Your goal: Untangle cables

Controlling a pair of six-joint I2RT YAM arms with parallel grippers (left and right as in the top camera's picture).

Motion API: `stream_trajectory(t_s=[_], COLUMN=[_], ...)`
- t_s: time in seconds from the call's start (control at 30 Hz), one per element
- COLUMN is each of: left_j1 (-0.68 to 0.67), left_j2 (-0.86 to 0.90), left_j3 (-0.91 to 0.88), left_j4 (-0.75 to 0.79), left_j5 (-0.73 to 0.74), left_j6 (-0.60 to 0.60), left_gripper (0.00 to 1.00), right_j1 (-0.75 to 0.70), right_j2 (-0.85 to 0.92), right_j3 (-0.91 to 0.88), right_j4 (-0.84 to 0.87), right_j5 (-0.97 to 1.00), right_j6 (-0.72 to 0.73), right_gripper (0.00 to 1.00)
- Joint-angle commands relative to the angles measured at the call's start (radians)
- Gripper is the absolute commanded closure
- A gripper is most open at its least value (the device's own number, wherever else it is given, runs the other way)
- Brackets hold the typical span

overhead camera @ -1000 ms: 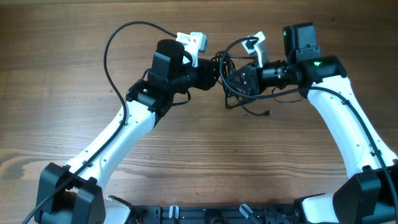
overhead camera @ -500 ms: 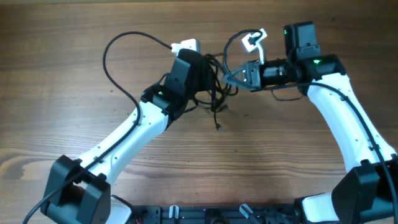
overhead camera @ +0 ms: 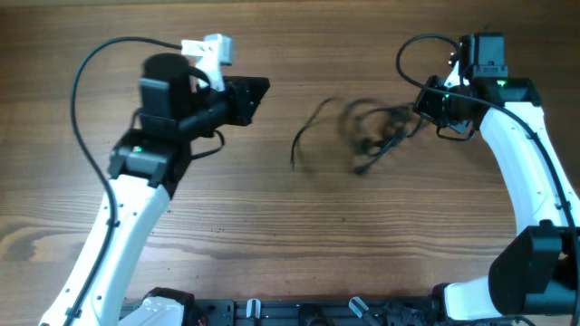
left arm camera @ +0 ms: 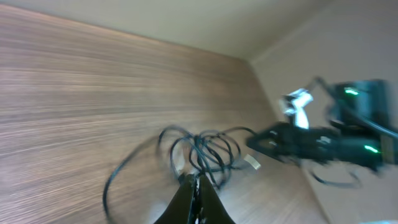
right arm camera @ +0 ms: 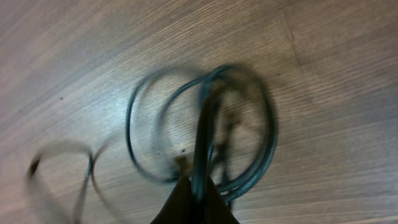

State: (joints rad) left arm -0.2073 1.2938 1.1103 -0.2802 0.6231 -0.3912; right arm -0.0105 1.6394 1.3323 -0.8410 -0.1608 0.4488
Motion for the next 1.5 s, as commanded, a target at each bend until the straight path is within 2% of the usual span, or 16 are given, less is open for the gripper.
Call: stream_trajectory(t_s=[0.0, 0.1, 0.17, 0.3, 0.37, 0.5, 0.57, 0.67, 0.73, 0.83, 0.93, 1.07, 1.13, 1.4, 1.43, 1.47], left_j1=[0.077, 0.082, 0.080, 0.080, 0.080, 0.080, 0.079, 0.017, -0.040, -0.193, -0.302, -0.391, -0.406, -0.406, -0.406, -0.402], left_j2=[0.002, 0.002, 0.002, 0.002, 0.002, 0.014, 0.037, 0.124, 0.176, 0.296, 0.362, 0.401, 0.416, 0.554, 0.559, 0.558], left_j3=[0.001, 0.001, 0.001, 0.001, 0.001, 0.001, 0.001, 0.001, 0.001, 0.001, 0.001, 0.001, 0.001, 0.001, 0.001, 0.001], left_j4=[-0.002, -0.024, -0.069, -0.099, -0.099, -0.099, -0.099, -0.074, -0.027, 0.084, 0.020, -0.051, -0.098, -0.039, -0.019, -0.002], left_j5=[0.307, 0.234, 0.092, -0.068, -0.075, -0.075, -0.075, -0.075, -0.075, -0.104, -0.354, -0.500, -0.596, -0.594, -0.595, -0.595], left_j6=[0.078, 0.077, 0.068, 0.062, 0.062, 0.062, 0.015, -0.051, -0.085, -0.128, -0.198, -0.207, -0.274, -0.276, -0.275, -0.269], left_gripper=[0.96, 0.96, 0.96, 0.96, 0.96, 0.96, 0.96, 0.95, 0.88, 0.57, 0.55, 0.58, 0.61, 0.70, 0.75, 0.96], right_j1=[0.015, 0.031, 0.085, 0.296, 0.325, 0.290, 0.252, 0.186, 0.157, 0.088, 0.061, 0.062, 0.063, 0.114, 0.132, 0.145], right_j2=[0.011, 0.011, 0.010, 0.010, 0.010, 0.010, 0.010, 0.010, 0.010, 0.010, 0.010, 0.010, 0.010, 0.010, 0.010, 0.010], right_j3=[0.002, 0.002, 0.002, 0.002, 0.004, 0.013, 0.013, 0.012, 0.012, 0.012, 0.012, 0.001, 0.001, 0.001, 0.001, 0.001], right_j4=[0.013, -0.036, -0.047, -0.051, -0.033, -0.023, -0.032, 0.018, 0.037, 0.035, 0.021, 0.016, 0.009, 0.012, 0.017, 0.018], right_j5=[-0.233, -0.390, -0.575, -0.594, -0.541, -0.402, -0.235, -0.203, -0.203, -0.203, -0.203, -0.202, -0.204, -0.400, -0.399, -0.400], right_j6=[-0.230, -0.294, -0.409, -0.501, -0.442, -0.309, -0.131, -0.078, -0.066, -0.072, -0.108, -0.121, -0.134, -0.269, -0.269, -0.270], right_gripper=[0.96, 0.96, 0.96, 0.90, 0.66, 0.41, 0.41, 0.35, 0.32, 0.27, 0.22, 0.21, 0.21, 0.20, 0.19, 0.18])
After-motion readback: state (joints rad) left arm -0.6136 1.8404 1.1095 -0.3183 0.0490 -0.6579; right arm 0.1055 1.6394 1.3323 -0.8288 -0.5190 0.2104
